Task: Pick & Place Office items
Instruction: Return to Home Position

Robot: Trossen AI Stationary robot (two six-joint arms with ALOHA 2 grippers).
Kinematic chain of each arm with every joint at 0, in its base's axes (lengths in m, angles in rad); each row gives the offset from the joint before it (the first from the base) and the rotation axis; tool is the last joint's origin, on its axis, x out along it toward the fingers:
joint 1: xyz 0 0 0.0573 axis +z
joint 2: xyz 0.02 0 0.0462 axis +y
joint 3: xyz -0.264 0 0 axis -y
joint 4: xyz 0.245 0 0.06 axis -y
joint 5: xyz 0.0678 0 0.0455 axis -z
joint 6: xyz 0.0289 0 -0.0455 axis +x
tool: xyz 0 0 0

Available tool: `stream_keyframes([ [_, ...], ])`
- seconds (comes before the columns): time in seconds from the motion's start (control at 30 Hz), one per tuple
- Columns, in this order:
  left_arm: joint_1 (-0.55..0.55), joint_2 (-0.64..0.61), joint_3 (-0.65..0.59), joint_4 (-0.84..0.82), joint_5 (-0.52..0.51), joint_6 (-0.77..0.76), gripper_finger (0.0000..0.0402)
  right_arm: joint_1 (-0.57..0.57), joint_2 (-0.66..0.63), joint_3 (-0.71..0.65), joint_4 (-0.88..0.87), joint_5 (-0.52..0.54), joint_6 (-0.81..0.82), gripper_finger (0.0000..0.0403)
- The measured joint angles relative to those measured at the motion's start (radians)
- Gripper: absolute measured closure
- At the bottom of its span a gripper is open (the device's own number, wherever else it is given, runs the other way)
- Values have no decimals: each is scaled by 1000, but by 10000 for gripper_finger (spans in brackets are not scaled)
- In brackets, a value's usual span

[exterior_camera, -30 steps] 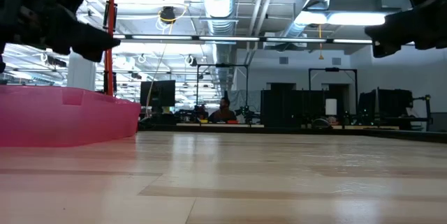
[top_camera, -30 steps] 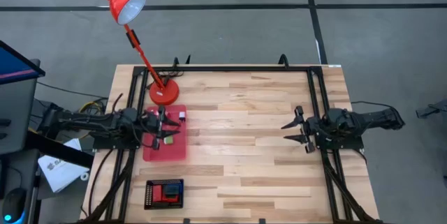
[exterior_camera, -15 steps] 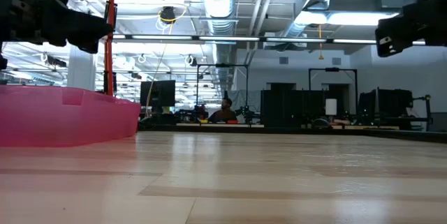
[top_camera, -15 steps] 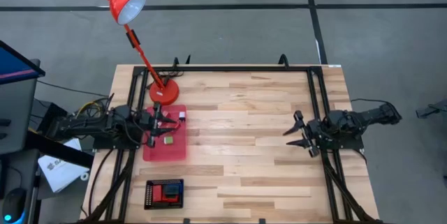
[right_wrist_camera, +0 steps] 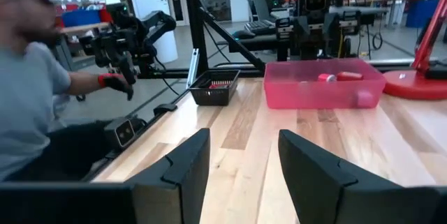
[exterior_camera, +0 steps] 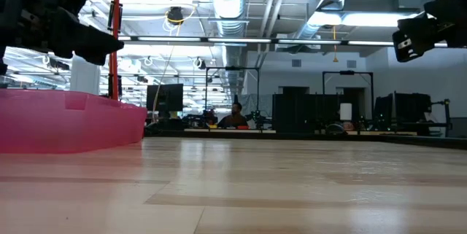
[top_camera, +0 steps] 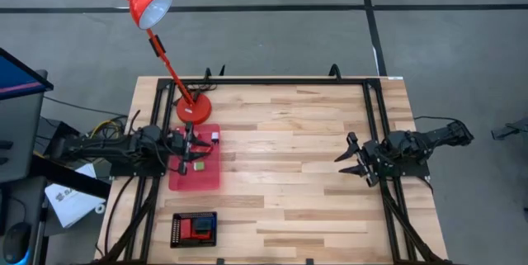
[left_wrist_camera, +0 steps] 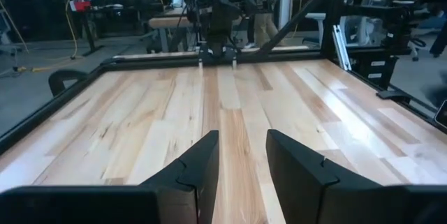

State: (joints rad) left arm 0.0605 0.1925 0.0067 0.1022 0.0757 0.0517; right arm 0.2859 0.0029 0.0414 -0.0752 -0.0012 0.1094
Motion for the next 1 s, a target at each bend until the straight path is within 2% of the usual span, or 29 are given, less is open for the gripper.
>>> stream_keyframes([
  [0.5,0,87,0,10,-6,0,286,0,0,0,0,1,-31,239],
  [1.0,0,92,0,10,-5,-1,279,0,0,0,0,1,-31,239],
])
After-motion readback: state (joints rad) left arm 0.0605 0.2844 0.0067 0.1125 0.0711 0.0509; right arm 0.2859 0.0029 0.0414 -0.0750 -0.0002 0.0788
